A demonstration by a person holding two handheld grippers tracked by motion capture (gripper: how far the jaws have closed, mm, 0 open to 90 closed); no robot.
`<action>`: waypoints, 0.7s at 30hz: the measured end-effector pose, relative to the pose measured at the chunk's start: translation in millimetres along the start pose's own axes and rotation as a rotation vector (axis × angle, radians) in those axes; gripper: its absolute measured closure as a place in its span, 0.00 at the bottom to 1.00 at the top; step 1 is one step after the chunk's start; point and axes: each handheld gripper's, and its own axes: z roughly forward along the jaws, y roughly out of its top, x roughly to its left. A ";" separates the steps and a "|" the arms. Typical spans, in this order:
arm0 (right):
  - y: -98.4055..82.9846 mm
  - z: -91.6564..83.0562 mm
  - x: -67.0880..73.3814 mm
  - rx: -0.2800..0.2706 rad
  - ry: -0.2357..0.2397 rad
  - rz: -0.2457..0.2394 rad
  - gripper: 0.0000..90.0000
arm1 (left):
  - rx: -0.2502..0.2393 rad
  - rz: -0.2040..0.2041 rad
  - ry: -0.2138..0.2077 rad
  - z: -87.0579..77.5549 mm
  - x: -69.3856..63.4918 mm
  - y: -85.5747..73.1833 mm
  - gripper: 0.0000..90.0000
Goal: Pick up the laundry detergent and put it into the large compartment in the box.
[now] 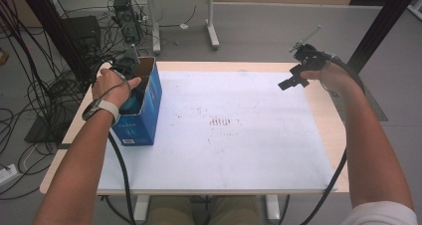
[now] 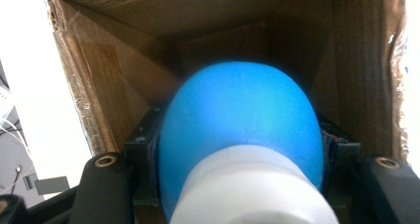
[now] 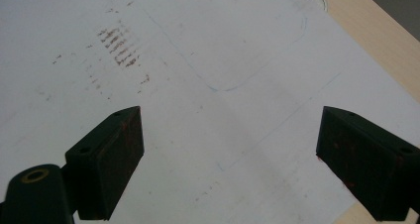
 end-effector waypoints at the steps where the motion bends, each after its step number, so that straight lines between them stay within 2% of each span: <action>1: 0.0 -0.3 0.2 0.000 -0.001 0.000 0.12 | 0.000 0.000 0.000 0.1 0.1 0.0 0.41; 17: -1.5 -1.1 0.6 0.000 -0.001 0.002 0.12 | -0.011 0.003 -0.007 -0.5 1.6 -1.5 0.39; 21: -1.8 -1.4 1.1 0.002 -0.002 0.002 0.12 | -0.022 -0.001 -0.028 -2.7 5.7 -3.7 0.37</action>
